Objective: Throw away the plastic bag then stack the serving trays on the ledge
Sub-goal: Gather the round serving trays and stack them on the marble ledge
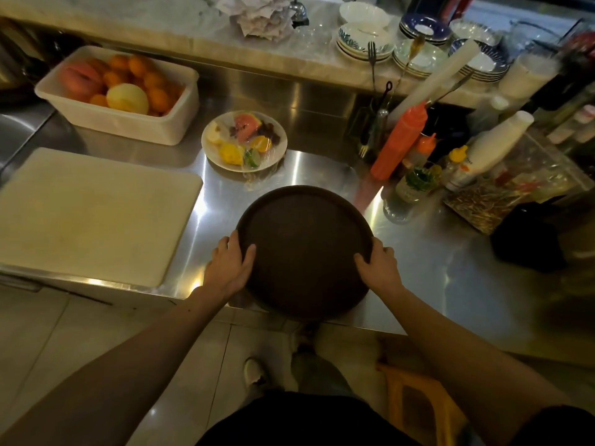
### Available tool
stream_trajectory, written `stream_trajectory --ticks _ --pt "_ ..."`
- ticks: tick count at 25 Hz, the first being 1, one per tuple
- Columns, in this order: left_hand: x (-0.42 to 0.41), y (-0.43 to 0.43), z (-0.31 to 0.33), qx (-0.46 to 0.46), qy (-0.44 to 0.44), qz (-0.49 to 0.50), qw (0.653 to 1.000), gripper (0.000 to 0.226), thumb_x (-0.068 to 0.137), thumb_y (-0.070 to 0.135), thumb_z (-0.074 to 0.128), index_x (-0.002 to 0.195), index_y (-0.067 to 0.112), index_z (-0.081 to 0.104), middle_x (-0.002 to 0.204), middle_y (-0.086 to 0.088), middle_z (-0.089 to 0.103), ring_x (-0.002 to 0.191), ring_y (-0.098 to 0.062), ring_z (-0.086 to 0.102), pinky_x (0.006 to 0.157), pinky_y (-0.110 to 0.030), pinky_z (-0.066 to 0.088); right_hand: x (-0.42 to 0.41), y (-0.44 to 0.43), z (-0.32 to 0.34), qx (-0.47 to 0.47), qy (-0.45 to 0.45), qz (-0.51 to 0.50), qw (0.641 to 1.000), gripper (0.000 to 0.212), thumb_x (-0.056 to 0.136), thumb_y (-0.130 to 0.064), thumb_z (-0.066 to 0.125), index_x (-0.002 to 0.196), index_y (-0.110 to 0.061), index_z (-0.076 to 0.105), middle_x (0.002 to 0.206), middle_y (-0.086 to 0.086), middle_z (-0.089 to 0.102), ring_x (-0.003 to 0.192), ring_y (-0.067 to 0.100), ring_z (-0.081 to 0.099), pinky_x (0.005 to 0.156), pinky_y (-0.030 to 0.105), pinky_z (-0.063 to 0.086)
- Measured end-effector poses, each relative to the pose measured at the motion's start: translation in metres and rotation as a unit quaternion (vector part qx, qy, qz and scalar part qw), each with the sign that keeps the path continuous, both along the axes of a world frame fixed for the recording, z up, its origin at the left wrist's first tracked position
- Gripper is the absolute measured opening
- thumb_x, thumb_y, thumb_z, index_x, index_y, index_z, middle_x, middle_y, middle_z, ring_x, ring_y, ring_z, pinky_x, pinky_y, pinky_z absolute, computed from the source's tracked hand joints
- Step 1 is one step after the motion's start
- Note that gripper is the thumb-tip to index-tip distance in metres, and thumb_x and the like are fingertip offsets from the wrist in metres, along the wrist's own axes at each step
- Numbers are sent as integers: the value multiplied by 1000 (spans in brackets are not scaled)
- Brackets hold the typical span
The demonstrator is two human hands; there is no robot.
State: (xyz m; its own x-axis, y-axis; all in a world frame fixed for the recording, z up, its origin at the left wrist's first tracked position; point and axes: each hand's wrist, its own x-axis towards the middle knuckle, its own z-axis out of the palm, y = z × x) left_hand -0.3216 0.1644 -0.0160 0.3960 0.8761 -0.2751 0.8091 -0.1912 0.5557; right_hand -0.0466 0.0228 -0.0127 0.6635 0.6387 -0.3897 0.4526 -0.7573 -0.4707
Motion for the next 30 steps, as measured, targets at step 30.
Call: stream_trajectory --ticks 30 --pt "47 15 0 26 5 206 978 36 97 17 51 123 -7 45 127 -28 46 109 -42 53 88 -43 44 56 31 -15 136 54 -73 987 63 80 -41 74 127 -7 48 123 13 47 111 28 54 91 36 47"
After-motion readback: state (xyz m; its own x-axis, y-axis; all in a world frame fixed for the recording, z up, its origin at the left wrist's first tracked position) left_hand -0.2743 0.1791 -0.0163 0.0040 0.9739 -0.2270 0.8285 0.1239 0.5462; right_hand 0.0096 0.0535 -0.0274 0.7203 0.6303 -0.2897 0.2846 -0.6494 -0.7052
